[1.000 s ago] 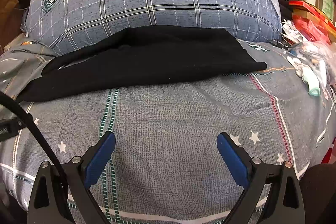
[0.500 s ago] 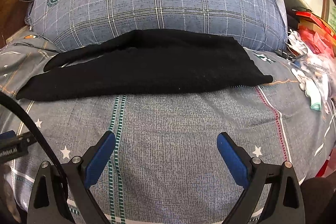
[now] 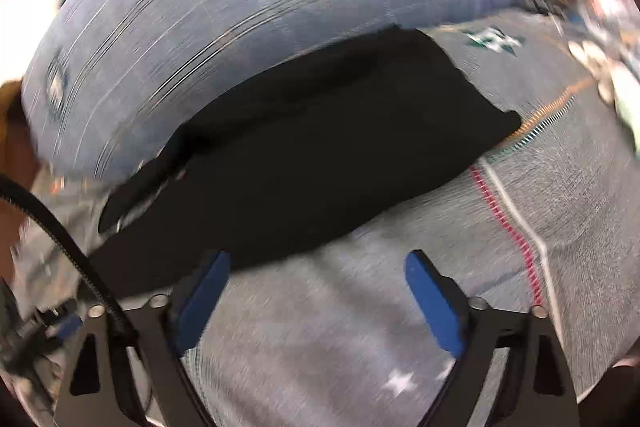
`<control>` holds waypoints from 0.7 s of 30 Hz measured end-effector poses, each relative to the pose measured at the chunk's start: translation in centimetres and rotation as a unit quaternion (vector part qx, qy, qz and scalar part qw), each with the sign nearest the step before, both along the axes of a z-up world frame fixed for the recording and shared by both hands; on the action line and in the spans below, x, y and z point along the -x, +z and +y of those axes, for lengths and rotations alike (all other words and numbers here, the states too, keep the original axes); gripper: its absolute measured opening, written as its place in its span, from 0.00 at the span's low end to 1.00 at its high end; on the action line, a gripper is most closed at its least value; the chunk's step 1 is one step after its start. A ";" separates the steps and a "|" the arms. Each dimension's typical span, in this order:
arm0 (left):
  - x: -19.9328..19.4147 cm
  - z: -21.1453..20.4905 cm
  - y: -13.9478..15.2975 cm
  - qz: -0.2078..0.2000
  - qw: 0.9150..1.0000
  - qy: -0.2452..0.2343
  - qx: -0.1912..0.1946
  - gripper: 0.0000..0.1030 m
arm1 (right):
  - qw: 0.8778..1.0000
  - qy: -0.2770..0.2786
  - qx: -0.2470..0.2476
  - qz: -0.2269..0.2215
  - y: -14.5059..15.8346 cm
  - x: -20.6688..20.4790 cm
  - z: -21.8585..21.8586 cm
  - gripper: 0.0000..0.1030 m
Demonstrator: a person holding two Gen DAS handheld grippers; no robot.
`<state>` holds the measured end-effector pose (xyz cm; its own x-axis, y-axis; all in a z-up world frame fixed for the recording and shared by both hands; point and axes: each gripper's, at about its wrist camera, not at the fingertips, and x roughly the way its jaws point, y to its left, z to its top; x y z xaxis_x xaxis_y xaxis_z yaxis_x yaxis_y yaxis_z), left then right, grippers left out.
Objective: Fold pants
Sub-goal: 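Move both tools toward the leg ends of the black pants, then close the left tool on one leg end while the right tool grasps the other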
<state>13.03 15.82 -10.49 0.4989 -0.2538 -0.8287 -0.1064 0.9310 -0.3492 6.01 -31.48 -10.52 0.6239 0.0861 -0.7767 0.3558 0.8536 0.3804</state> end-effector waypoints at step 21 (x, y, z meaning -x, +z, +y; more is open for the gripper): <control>-5.4 -0.3 -2.6 0.034 0.998 -0.050 -0.033 0.18 | 0.990 -0.125 -0.067 0.000 -1.0 -2.9 -11.1 0.78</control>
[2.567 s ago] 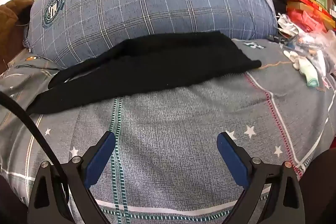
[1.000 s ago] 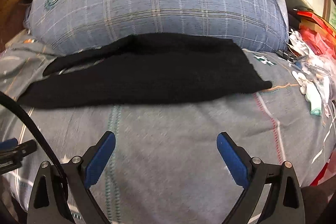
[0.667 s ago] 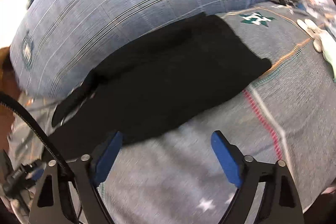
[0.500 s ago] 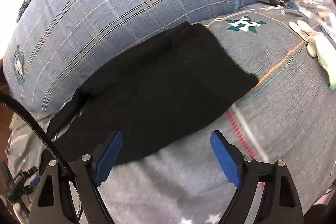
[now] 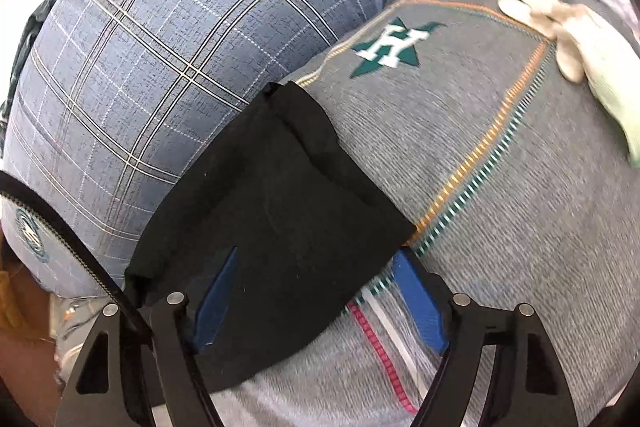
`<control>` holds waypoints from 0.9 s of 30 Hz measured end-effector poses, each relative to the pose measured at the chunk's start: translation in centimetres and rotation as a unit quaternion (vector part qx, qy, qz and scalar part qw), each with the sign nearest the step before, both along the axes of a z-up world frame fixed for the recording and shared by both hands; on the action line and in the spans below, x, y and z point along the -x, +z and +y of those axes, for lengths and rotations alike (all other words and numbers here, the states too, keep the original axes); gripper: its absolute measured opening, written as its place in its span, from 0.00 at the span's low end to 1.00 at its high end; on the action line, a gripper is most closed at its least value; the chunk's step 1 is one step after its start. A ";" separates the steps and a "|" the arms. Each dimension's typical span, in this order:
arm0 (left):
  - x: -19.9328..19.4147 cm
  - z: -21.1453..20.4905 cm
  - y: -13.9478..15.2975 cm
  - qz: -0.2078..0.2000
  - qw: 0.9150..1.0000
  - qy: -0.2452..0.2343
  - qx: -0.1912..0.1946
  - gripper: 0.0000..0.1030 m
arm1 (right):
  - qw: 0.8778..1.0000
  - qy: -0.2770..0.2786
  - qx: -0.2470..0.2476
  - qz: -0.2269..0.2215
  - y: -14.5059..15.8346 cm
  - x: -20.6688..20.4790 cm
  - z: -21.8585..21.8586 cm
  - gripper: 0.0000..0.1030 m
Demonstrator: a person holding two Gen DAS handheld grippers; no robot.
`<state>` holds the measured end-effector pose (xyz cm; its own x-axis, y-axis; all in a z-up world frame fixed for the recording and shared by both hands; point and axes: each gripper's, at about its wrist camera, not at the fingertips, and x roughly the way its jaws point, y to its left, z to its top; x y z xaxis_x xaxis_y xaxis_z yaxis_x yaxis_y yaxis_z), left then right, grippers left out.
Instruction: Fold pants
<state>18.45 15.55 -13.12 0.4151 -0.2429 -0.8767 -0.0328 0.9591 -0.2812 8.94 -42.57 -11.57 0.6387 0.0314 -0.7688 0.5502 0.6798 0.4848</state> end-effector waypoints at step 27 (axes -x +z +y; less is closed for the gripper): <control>10.0 -0.2 4.2 -0.018 1.000 0.018 0.016 0.06 | 0.999 -0.003 -0.017 -0.030 5.0 10.7 -0.9 0.06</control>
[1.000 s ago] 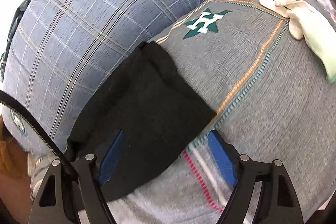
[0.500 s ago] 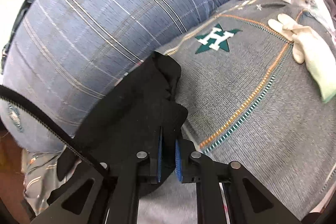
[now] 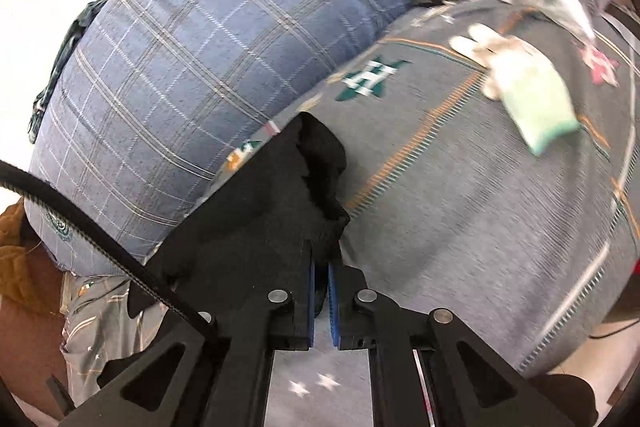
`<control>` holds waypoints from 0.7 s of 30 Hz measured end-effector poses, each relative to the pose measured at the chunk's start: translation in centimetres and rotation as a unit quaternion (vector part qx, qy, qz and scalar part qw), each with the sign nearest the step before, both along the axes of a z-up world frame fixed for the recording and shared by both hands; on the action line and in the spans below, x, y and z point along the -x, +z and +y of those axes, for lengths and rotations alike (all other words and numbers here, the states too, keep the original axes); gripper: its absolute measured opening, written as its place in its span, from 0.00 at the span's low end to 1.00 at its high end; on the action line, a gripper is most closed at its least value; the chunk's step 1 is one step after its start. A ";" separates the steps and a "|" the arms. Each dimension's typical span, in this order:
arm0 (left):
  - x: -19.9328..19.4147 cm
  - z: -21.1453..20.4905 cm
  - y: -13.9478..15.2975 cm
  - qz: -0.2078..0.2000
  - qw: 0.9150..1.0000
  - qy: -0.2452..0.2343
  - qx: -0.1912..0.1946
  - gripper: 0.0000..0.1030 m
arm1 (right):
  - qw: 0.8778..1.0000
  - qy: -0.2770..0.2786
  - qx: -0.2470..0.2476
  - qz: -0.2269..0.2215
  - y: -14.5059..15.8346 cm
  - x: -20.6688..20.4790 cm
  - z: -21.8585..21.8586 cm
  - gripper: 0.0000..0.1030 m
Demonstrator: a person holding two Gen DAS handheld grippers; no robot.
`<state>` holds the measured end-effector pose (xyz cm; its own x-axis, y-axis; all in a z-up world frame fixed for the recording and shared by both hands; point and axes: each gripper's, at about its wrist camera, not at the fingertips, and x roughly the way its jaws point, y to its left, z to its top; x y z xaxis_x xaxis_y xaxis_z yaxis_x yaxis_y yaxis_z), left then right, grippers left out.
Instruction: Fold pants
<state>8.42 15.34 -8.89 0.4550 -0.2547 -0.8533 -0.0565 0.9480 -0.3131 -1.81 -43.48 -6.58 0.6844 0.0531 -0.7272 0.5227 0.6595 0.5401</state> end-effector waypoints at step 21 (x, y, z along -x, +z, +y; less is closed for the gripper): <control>-10.2 -0.6 3.5 -0.048 0.995 -0.044 -0.077 0.44 | 0.987 0.121 0.102 0.029 1.4 -10.2 -1.7 0.39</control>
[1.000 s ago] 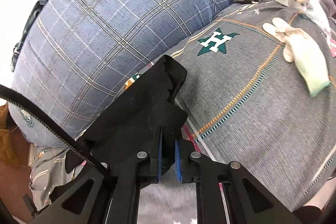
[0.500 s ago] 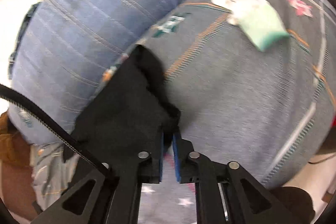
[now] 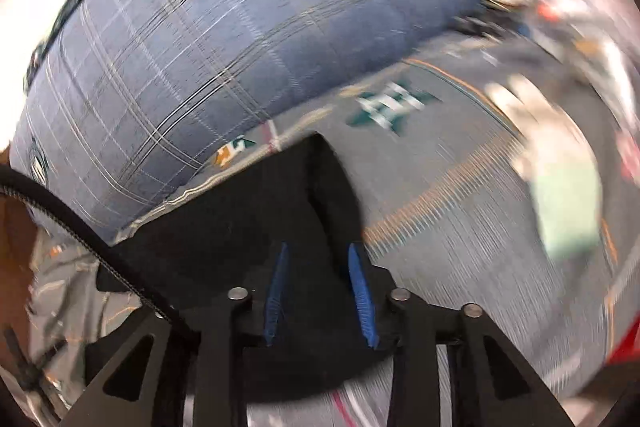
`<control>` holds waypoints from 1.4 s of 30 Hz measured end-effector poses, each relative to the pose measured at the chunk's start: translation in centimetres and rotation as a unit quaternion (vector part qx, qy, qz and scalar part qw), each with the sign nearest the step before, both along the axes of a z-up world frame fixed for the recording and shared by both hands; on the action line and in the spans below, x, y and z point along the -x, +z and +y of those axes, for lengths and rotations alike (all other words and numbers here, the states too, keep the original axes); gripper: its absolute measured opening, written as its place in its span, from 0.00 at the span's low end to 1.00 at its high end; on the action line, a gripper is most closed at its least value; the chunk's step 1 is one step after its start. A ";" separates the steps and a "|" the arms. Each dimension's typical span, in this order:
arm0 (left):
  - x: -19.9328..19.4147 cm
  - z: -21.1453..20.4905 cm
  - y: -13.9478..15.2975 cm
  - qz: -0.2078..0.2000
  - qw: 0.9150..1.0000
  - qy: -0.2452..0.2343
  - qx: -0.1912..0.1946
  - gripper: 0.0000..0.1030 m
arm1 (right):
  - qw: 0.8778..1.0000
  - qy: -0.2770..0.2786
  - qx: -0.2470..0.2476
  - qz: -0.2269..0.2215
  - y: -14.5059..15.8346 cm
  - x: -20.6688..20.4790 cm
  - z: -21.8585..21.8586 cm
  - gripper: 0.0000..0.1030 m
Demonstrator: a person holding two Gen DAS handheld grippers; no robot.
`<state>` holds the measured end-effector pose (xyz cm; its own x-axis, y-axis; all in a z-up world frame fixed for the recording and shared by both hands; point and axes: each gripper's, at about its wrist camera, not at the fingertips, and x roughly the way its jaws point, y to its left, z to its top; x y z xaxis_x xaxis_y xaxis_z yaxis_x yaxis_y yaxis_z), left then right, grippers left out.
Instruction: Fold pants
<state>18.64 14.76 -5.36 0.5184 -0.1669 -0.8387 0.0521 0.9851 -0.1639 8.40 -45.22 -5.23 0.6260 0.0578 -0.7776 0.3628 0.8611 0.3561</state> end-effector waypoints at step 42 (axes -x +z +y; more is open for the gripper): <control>-12.3 -5.9 1.3 -0.043 0.990 -0.131 -0.015 0.08 | 0.953 0.265 0.129 0.063 0.6 -13.1 7.9 0.10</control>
<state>30.98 8.89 -4.03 0.5299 -0.2801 -0.8005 0.3188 0.9404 -0.1180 21.48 -37.36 -4.61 0.4628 0.1357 -0.8760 -0.1215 0.9886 0.0889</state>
